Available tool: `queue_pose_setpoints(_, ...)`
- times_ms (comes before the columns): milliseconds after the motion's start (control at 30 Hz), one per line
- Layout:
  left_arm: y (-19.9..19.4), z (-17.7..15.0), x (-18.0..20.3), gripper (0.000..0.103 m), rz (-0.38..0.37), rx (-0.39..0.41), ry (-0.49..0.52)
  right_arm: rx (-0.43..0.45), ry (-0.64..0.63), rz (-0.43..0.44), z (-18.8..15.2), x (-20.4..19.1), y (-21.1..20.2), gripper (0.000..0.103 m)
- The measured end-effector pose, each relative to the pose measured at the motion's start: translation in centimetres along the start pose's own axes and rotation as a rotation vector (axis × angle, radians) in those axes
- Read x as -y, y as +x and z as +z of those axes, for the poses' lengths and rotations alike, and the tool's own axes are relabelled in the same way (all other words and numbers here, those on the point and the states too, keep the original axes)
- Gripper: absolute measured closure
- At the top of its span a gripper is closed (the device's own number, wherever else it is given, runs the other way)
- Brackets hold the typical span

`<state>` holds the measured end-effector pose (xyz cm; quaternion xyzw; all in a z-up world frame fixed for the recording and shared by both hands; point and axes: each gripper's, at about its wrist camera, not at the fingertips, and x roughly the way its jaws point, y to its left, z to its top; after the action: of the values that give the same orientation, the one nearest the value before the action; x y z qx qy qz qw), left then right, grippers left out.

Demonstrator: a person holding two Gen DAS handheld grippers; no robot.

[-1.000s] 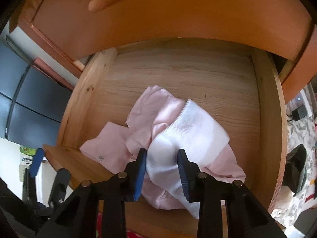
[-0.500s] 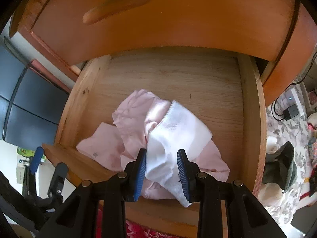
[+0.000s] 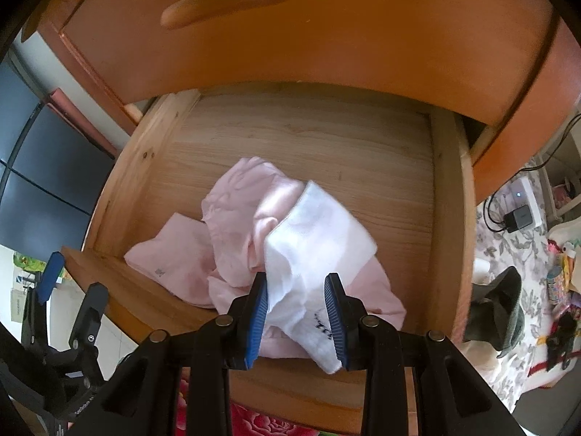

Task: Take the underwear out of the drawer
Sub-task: 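Grasp the white Hello Kitty garment with the right gripper, then lift the white Hello Kitty garment out of the drawer with the right gripper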

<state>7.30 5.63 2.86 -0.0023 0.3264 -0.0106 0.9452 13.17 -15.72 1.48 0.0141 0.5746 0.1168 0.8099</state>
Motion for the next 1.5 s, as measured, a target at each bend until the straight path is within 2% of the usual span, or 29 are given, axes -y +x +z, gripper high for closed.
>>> queue_pose_setpoints(167, 0.0, 0.0, 0.0, 0.0, 0.0, 0.0, 0.0, -0.007, -0.007, 0.003, 0.3, -0.7, 1.0, 0.081)
queue_pose_setpoints(267, 0.0, 0.0, 0.0, 0.0, 0.0, 0.0, 0.0, -0.009, -0.006, 0.004, 0.3, -0.8, 1.4, 0.091)
queue_pose_setpoints(400, 0.0, 0.0, 0.0, 0.0, 0.0, 0.0, 0.0, 0.006, -0.001, 0.018, 0.2, -0.2, 0.9, 0.097)
queue_pose_setpoints(800, 0.0, 0.0, 0.0, 0.0, 0.0, 0.0, 0.0, 0.118, 0.035, -0.045, 0.5, 2.3, -3.6, 0.099)
queue_pose_setpoints(1067, 0.1, 0.0, 0.0, 0.0, 0.001, 0.001, 0.0, 0.182, 0.063, -0.01, 0.3, 3.3, -6.9, 0.099)
queue_pose_setpoints(1500, 0.2, 0.1, 0.1, 0.0, 0.0, 0.001, 0.0, 0.323, 0.058, 0.011, 0.0, 2.2, -14.0, 0.099)
